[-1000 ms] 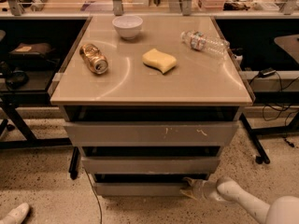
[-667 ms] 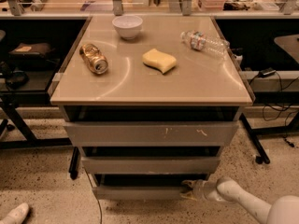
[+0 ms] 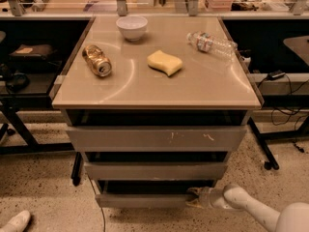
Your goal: Open bottom drawer
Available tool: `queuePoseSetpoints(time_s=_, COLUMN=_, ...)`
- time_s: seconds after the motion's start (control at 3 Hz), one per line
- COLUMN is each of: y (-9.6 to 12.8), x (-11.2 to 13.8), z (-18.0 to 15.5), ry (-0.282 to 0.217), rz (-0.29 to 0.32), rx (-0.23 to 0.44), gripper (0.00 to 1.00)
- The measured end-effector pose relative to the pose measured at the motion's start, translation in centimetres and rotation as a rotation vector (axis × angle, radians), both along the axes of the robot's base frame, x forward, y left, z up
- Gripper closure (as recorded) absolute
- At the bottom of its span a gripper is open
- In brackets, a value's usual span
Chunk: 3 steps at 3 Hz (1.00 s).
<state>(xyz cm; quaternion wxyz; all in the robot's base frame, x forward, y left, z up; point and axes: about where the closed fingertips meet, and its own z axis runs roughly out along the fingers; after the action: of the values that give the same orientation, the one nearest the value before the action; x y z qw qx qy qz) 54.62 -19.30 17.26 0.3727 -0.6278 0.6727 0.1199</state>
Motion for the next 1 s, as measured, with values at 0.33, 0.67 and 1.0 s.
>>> queuePoseSetpoints(time_s=0.33, y=-0.1, x=-0.7, z=-0.1, ry=0.013, rz=0.012, rx=0.007, gripper=0.41)
queuePoseSetpoints(time_s=0.67, y=-1.3, x=-3.2, z=-0.6, ry=0.054, rz=0.019, rx=0.02, gripper=0.41)
queuePoseSetpoints(time_s=1.0, y=-1.3, x=-3.3, z=-0.4, ry=0.055, rz=0.019, rx=0.02, gripper=0.66)
